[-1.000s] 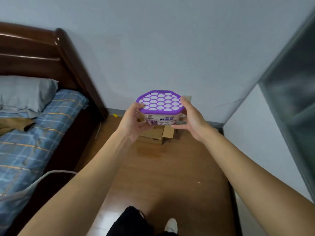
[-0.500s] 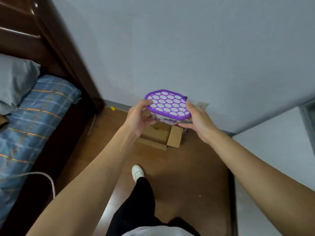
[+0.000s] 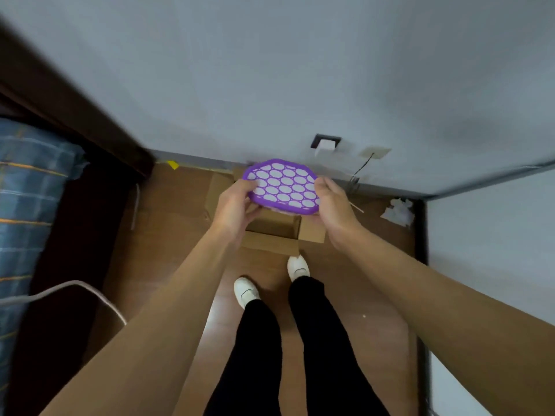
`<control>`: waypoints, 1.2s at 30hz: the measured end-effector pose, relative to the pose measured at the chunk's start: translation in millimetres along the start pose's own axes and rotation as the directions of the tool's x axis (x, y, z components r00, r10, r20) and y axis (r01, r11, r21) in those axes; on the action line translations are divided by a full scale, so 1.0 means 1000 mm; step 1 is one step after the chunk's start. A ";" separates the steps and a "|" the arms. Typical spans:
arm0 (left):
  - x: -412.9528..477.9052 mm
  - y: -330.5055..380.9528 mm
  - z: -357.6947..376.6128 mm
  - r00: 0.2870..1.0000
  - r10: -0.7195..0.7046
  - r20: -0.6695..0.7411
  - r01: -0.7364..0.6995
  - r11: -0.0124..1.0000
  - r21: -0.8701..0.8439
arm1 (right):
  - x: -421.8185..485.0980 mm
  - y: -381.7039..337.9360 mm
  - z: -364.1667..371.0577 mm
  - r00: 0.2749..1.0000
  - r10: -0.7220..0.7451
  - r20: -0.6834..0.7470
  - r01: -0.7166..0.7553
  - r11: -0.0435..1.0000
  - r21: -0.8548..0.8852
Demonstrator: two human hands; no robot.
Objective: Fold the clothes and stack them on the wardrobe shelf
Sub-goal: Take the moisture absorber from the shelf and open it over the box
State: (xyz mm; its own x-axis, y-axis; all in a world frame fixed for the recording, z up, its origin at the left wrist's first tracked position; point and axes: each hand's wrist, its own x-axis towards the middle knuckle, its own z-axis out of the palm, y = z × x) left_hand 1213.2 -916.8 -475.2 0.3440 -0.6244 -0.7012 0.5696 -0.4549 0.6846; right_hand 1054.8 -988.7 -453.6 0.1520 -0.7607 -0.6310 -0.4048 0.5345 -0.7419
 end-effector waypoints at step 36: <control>0.531 -0.371 -0.101 0.951 -0.274 -0.146 0.290 0.617 0.731 | 0.487 0.442 0.163 0.923 0.361 0.134 -0.347 0.931 -0.114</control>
State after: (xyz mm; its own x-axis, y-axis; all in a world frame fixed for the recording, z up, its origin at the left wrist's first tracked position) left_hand 1260.1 -1015.1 -1121.7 0.2799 -0.3763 -0.8832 -0.0942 -0.9263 0.3648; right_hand 1097.1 -1062.9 -1125.8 0.1148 -0.4601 -0.8804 -0.5326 0.7196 -0.4455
